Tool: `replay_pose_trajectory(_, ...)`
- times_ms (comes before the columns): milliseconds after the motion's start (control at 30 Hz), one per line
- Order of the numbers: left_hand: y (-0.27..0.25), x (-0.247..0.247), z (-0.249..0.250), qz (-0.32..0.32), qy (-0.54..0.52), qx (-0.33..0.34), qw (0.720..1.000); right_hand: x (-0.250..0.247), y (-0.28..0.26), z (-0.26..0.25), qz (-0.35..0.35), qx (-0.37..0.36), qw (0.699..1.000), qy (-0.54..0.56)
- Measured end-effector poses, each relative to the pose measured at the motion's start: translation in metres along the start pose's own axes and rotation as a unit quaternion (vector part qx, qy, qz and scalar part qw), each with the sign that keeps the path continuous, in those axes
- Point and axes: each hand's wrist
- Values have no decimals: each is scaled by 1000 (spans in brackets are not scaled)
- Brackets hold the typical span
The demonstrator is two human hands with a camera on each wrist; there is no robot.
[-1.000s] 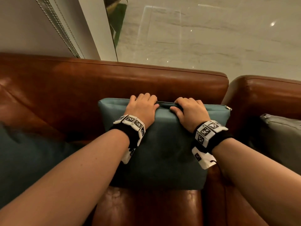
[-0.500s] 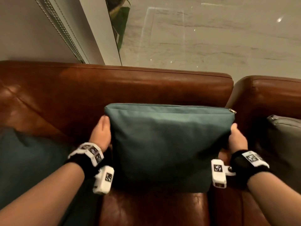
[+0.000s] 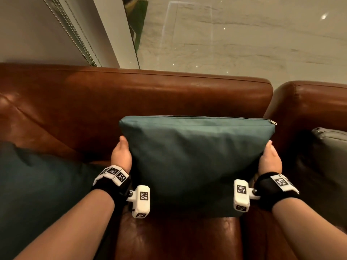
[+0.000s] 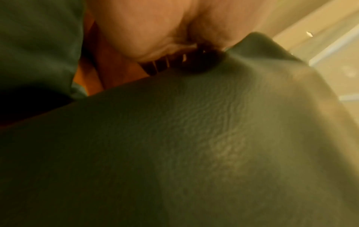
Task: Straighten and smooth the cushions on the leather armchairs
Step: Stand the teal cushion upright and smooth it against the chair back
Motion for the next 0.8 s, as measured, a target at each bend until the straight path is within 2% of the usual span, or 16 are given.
replay_pose_trajectory(133, -1, 4, 12, 41, 29, 90, 995, 0, 4, 5, 58, -6, 997, 44)
replay_pose_trajectory(233, 9, 3, 9, 62, 28, 96, 993, -3, 12, 1, 52, 20, 997, 62)
replay_pose_trajectory(367, -1, 11, 6, 83, -15, 86, 993, 0, 11, 10, 52, 26, 994, 97)
replay_pose_trajectory(433, -8, 13, 1, 78, -33, 63, 994, 4, 10, 21, 22, 37, 996, 79)
replay_pose_trajectory(500, -15, 14, -10, 62, -29, 26, 997, 9, 5, 32, -47, 69, 994, 75)
replay_pose_trajectory(567, -19, 13, -21, 52, -15, 20, 998, 10, 0, 36, -67, 59, 995, 48)
replay_pose_trajectory(700, -12, 17, -25, 90, 16, 111, 990, 10, -1, 28, 16, 14, 999, 44)
replay_pose_trajectory(800, -7, 18, -27, 117, 1, 107, 987, 11, 0, 23, 29, 28, 997, 66)
Point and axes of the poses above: each hand's wrist, its own y-axis towards the middle knuckle, its own x-axis out of the palm, z = x × y, and after that the axes turned 8 degrees about -y, right-handed
